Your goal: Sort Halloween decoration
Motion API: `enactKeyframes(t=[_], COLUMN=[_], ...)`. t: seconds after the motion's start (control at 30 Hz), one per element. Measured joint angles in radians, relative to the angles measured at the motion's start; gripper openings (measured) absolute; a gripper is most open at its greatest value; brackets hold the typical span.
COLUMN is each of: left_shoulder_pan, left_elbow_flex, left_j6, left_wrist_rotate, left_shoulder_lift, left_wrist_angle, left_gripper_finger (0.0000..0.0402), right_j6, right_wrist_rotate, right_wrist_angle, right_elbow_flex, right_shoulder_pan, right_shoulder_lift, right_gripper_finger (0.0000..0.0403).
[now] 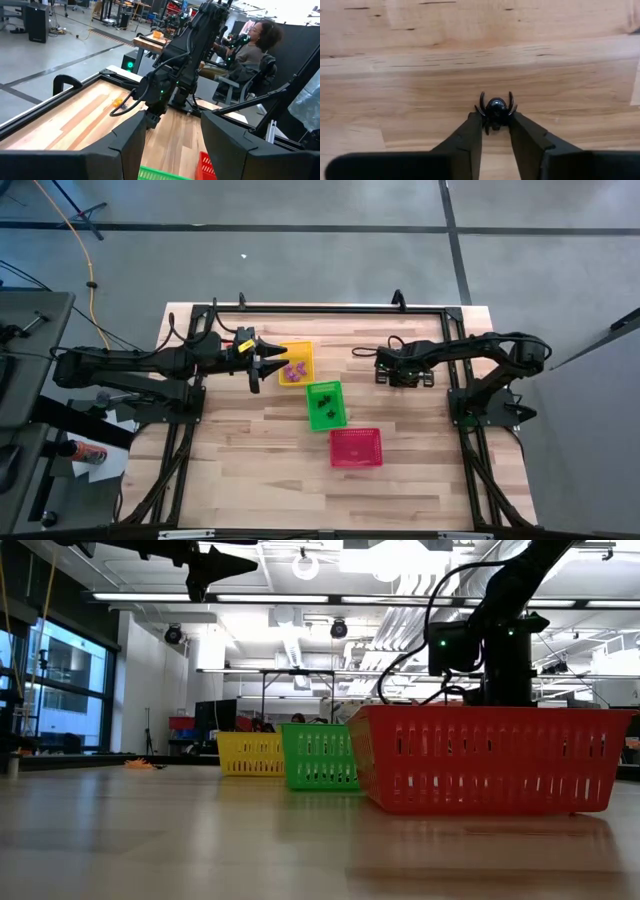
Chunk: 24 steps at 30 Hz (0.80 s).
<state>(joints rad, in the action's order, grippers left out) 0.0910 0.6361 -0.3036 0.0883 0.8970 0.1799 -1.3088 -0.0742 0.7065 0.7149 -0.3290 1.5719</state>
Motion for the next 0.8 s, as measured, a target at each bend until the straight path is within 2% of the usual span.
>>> enactKeyframes(t=[0.3, 0.53, 0.8], left_shoulder_pan=[0.0, 0.0, 0.0], left_elbow_flex=[0.0, 0.0, 0.0], left_j6=[0.0, 0.0, 0.0], left_wrist_rotate=[0.0, 0.0, 0.0], left_shoulder_lift=[0.0, 0.0, 0.0], left_wrist_angle=[0.001, 0.002, 0.002], left_gripper_finger=[0.0179, 0.0179, 0.0179], right_j6=[0.059, 0.17, 0.46], right_wrist_rotate=[-0.088, -0.099, -0.091], right_wrist_angle=[0.056, 0.077, 0.081], right_elbow_flex=[0.093, 0.214, 0.443], right_shoulder_pan=[0.022, 0.023, 0.046], right_shoulder_lift=[0.011, 0.008, 0.006], right_gripper_finger=[0.0066, 0.0065, 0.0066])
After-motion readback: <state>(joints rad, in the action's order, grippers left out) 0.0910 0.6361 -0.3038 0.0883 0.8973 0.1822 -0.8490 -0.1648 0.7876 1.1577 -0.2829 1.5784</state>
